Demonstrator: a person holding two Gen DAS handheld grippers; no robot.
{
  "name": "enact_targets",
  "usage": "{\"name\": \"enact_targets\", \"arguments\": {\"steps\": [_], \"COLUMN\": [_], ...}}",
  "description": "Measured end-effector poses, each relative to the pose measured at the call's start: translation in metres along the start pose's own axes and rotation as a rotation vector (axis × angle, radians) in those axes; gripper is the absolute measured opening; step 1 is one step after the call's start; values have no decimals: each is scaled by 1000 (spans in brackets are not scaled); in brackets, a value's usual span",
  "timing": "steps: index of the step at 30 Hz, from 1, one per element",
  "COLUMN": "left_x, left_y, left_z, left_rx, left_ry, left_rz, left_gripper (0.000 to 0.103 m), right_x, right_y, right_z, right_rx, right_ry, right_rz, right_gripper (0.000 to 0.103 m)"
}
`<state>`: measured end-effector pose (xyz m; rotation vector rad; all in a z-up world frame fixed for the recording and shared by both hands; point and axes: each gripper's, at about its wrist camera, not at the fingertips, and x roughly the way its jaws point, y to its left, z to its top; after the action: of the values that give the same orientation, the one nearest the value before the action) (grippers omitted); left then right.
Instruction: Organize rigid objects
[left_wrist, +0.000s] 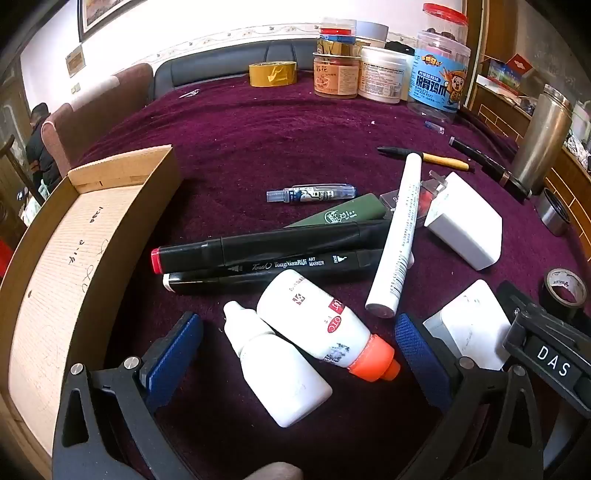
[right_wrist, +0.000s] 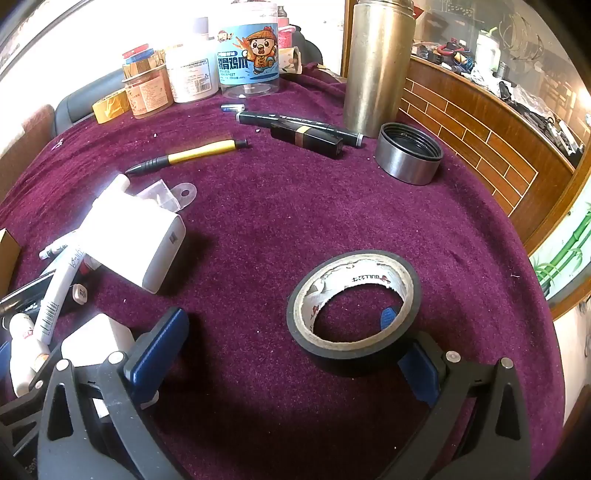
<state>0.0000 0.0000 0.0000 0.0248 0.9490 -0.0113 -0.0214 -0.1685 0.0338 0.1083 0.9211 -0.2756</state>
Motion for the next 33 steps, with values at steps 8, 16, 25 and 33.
{"name": "enact_targets", "arguments": {"steps": [8, 16, 25, 33], "left_x": [0, 0, 0, -4], "left_y": [0, -1, -1, 8], "left_z": [0, 0, 0, -3], "left_rx": [-2, -5, -5, 58], "left_ry": [-1, 0, -1, 47], "left_rz": [4, 2, 2, -50], "left_gripper": [102, 102, 102, 102], "right_x": [0, 0, 0, 0], "right_y": [0, 0, 0, 0], "right_z": [0, 0, 0, 0], "right_rx": [0, 0, 0, 0], "right_ry": [-1, 0, 0, -1], "right_rz": [0, 0, 0, 0], "right_gripper": [103, 103, 103, 103]}}
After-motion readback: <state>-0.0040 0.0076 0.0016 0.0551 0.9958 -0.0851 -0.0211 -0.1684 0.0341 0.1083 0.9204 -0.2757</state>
